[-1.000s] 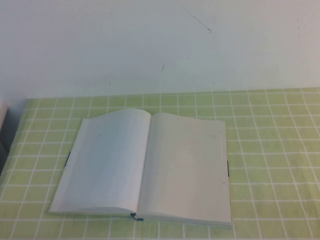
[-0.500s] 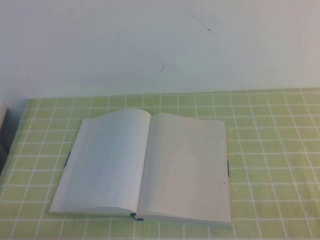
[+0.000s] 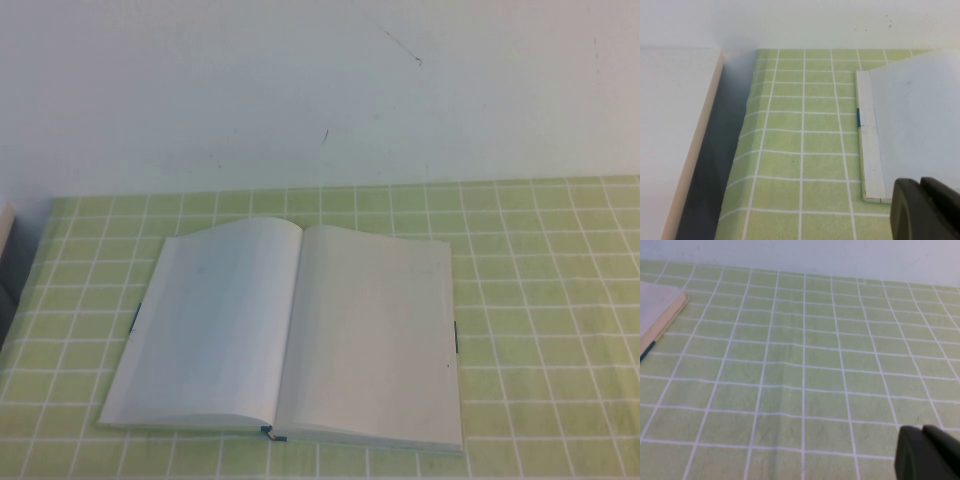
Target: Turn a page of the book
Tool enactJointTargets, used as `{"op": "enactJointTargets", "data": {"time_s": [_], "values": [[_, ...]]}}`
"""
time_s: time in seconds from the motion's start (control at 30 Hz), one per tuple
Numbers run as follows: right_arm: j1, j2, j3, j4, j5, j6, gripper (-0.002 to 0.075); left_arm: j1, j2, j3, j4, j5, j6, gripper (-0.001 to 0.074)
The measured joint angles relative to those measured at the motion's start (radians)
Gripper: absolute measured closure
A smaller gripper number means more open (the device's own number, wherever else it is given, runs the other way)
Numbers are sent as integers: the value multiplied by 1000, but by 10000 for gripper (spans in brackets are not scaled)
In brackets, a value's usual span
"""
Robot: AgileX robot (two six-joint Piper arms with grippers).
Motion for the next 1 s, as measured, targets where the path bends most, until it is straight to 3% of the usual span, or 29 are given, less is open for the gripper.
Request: {"op": "enactJointTargets", "data": {"time_s": [0.63,0.77,1.0], "values": [[0,0,2,-2,-19,0,729,0,0,0,-16,-13,0,738],[0,0,8,-2,-143,0,729,0,0,1,-67,-79,0,738],[0,0,8,-4,-584,0,729,0,0,1,-121,-329,0,738]]}}
